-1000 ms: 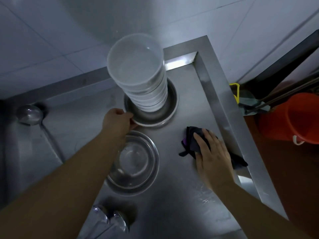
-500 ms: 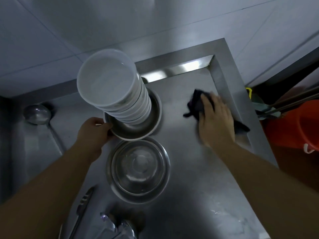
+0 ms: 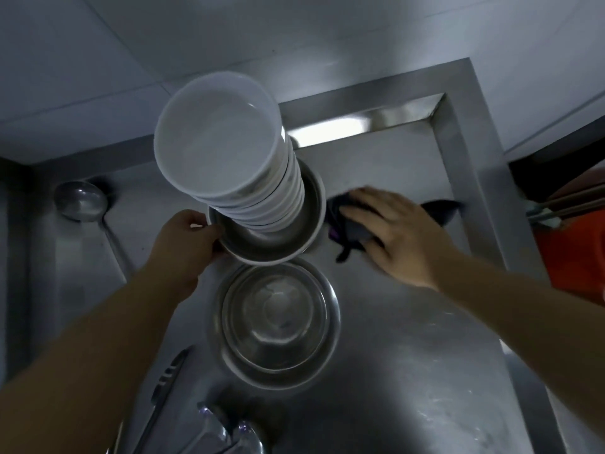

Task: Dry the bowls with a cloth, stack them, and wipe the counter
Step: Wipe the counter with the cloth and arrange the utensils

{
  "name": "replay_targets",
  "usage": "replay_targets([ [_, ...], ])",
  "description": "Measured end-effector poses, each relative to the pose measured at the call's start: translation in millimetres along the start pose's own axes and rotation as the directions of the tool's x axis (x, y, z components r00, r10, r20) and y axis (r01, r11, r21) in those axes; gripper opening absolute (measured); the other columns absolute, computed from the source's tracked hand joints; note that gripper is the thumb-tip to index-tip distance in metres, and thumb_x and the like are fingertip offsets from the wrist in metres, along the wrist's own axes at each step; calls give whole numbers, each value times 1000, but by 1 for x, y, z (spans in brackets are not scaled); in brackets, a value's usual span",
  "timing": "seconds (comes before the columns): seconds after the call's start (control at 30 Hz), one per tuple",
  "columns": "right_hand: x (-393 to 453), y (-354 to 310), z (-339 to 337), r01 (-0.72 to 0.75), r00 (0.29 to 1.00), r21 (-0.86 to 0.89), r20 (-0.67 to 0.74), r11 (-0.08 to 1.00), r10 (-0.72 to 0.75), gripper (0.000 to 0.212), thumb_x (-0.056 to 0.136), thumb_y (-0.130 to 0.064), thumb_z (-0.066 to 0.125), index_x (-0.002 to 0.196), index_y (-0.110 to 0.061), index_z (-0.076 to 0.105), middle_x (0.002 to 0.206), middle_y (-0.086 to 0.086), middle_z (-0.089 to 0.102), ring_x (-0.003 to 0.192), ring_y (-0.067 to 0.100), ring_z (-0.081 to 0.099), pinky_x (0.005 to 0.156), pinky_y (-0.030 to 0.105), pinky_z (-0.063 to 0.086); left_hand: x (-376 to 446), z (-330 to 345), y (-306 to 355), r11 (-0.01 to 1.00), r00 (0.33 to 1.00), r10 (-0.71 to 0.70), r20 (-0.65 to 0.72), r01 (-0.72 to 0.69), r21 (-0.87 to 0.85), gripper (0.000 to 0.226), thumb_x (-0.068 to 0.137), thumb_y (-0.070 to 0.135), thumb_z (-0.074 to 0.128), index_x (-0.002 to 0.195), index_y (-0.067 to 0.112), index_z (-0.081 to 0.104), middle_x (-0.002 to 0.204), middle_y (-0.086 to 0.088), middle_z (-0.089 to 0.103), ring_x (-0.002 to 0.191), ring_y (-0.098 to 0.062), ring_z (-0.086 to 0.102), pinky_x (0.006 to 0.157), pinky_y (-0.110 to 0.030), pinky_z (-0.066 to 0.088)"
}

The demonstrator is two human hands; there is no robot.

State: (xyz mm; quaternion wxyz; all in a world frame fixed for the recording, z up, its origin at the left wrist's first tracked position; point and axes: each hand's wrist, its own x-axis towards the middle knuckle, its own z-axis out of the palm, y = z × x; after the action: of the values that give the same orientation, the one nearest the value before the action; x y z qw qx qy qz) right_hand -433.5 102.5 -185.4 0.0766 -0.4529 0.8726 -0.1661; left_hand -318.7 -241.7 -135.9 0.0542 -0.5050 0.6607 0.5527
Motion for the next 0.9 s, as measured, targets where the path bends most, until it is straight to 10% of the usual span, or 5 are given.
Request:
replay_targets([
  [0.1, -11, 10, -6, 31, 998, -57, 50, 998, -28, 57, 102, -33, 48, 158, -24, 43, 168, 5, 35, 154, 30, 34, 125, 47, 29, -1, 1, 2, 1000, 1000, 10, 28, -10, -19, 31, 93, 3, 74, 122, 11, 65, 111, -21, 74, 95, -36, 79, 85, -47, 66],
  [0.17, 16, 13, -10, -199, 978, -29, -74, 980, 197, 58, 102, -30, 48, 159, -19, 42, 167, 10, 37, 150, 36, 38, 121, 50, 32, -2, 0, 4, 999, 998, 15, 59, -12, -45, 38, 94, 0, 72, 128, 15, 67, 109, -18, 77, 94, -32, 80, 85, -45, 65],
  [0.27, 74, 2, -13, -600, 765, 135, -192, 788, 615, 59, 104, -30, 47, 161, -22, 37, 170, 8, 31, 155, 32, 28, 125, 47, 24, -4, -1, 5, 997, 997, 26, 73, -20, -77, 35, 95, -2, 70, 126, 15, 70, 106, -17, 79, 93, -31, 80, 80, -39, 67],
  [0.47, 39, -15, -1, -210, 976, 27, -47, 977, 211, 57, 102, -30, 50, 158, -22, 44, 168, 7, 36, 155, 31, 32, 125, 48, 27, -7, 5, 9, 996, 995, 33, 93, -24, -88, 34, 96, -7, 64, 126, 10, 69, 107, -24, 76, 93, -36, 79, 85, -46, 66],
  [0.9, -129, -56, 20, -281, 954, 61, -85, 958, 286, 60, 97, -27, 60, 156, -26, 49, 167, 2, 38, 155, 25, 34, 124, 49, 31, -24, 89, 31, 980, 995, 42, 91, -23, -196, 37, 94, -5, 66, 128, 9, 65, 99, -21, 78, 78, -29, 81, 72, -42, 67],
])
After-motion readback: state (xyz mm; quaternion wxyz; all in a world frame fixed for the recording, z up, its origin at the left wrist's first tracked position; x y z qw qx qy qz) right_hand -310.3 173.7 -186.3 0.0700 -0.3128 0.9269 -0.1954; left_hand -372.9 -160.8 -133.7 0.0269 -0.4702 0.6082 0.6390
